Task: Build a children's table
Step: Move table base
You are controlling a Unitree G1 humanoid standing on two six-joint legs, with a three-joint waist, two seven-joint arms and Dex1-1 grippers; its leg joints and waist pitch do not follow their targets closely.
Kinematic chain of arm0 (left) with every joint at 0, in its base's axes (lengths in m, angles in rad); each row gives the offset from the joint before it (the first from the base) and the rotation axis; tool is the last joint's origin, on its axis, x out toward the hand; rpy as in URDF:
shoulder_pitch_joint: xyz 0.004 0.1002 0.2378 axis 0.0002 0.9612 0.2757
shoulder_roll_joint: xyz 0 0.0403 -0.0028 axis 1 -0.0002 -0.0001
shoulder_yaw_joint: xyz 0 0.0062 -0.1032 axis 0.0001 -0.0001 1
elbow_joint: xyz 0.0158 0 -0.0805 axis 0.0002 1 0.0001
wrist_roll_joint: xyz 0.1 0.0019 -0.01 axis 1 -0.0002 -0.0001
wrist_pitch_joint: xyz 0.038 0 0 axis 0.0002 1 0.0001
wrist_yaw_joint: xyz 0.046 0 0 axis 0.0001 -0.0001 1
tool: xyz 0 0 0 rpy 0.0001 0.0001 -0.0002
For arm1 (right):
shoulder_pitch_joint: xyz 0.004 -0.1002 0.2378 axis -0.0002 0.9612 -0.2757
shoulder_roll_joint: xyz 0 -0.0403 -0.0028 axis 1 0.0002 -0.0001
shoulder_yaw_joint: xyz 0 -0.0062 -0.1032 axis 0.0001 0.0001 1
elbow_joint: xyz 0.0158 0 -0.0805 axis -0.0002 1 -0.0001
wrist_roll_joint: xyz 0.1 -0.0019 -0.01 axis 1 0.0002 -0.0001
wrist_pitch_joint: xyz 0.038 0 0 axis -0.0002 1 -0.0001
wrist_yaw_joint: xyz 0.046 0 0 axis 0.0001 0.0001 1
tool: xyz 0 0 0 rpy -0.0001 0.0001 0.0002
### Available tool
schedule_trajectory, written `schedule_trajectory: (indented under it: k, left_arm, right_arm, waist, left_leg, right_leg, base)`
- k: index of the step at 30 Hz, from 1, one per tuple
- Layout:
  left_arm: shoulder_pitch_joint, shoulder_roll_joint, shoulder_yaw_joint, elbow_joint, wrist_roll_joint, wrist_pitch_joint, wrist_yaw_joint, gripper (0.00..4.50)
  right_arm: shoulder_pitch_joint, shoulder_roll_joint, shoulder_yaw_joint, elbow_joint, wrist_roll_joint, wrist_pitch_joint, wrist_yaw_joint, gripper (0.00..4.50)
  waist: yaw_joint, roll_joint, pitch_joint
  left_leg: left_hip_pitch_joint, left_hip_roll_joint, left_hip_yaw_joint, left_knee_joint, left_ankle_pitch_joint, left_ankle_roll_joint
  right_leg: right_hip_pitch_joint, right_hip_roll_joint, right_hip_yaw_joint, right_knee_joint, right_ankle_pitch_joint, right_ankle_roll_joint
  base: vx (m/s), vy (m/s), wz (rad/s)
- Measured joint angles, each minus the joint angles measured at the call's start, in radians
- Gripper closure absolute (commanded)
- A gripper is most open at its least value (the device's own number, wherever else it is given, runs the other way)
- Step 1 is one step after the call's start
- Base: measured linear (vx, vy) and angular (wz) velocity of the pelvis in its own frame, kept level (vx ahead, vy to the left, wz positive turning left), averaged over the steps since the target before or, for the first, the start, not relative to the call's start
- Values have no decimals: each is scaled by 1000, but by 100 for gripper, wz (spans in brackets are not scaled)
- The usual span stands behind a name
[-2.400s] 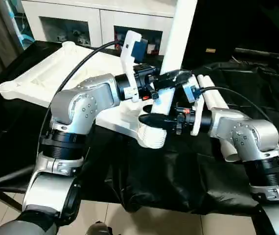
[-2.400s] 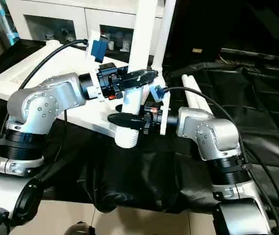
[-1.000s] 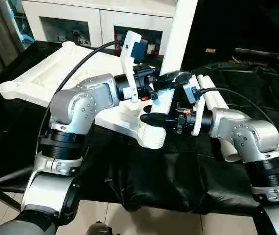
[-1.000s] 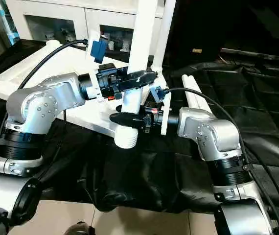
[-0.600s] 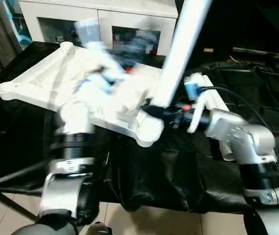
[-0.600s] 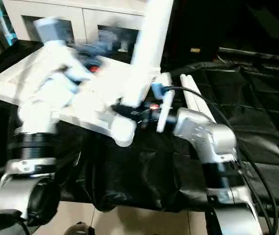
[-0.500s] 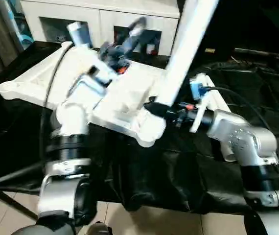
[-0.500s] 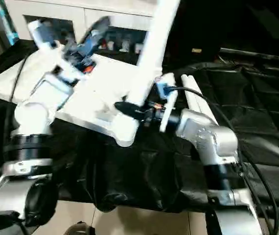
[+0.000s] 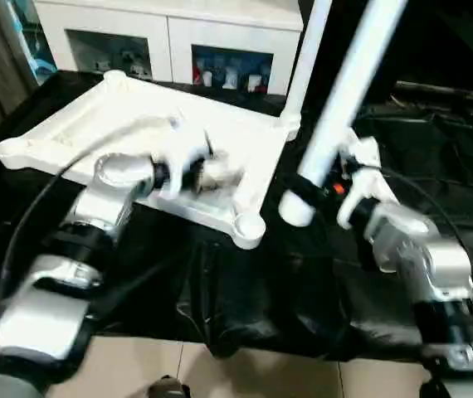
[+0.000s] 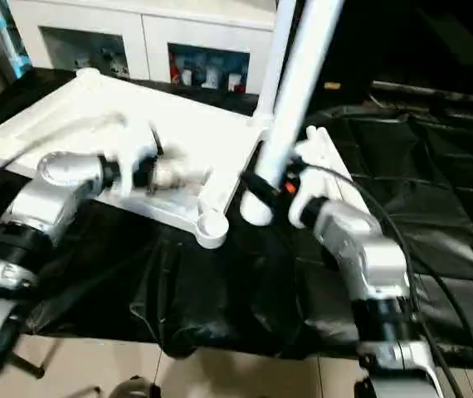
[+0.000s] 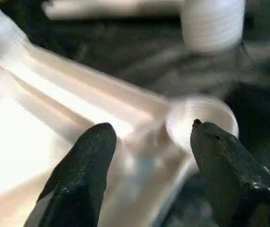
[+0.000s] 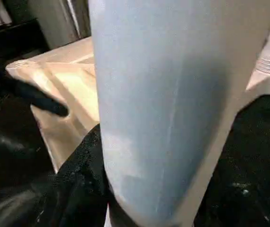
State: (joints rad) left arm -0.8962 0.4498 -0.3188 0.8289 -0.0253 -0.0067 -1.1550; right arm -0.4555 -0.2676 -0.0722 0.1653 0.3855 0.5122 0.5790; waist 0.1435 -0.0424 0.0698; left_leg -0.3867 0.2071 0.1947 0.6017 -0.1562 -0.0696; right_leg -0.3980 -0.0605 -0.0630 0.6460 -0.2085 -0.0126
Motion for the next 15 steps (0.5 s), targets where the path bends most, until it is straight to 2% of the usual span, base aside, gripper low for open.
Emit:
schedule_trajectory:
  k: [4, 7, 10, 15]
  left_arm:
    - [-53, 9, -44, 90, 69, -49, -54, 151]
    - [-93, -1, -72, 200, 131, -123, -50, 151]
    - [-108, -32, -100, 272, 173, -164, 0, 151]
    - [-121, -75, -116, 337, 213, -176, 82, 151]
  right_arm:
    - [26, 3, -4, -4, -2, -5, -7, 262]
    - [66, 10, -2, -41, -3, -7, -26, 262]
    - [104, 9, 1, -86, -4, 1, -39, 262]
    - [131, 1, 2, -152, -3, 19, -48, 262]
  waist:
    - [3, 2, 0]
    - [6, 11, 1]
    - [6, 21, 3]
    - [-1, 27, 4]
  left_leg:
    - [0, 0, 0, 0, 0, 0]
    - [0, -1, 0, 0, 0, 0]
    - [0, -1, 0, 0, 0, 0]
    - [0, 0, -1, 0, 0, 0]
  right_leg:
    - [1, 0, 0, 0, 0, -1]
    - [1, -1, 0, -1, 1, -1]
    - [1, -1, 0, -1, 1, -1]
    - [1, 0, 0, 0, 1, -1]
  base:
    - [0, 0, 0]
    - [0, 0, 0]
    - [0, 0, 0]
    - [0, 0, 0]
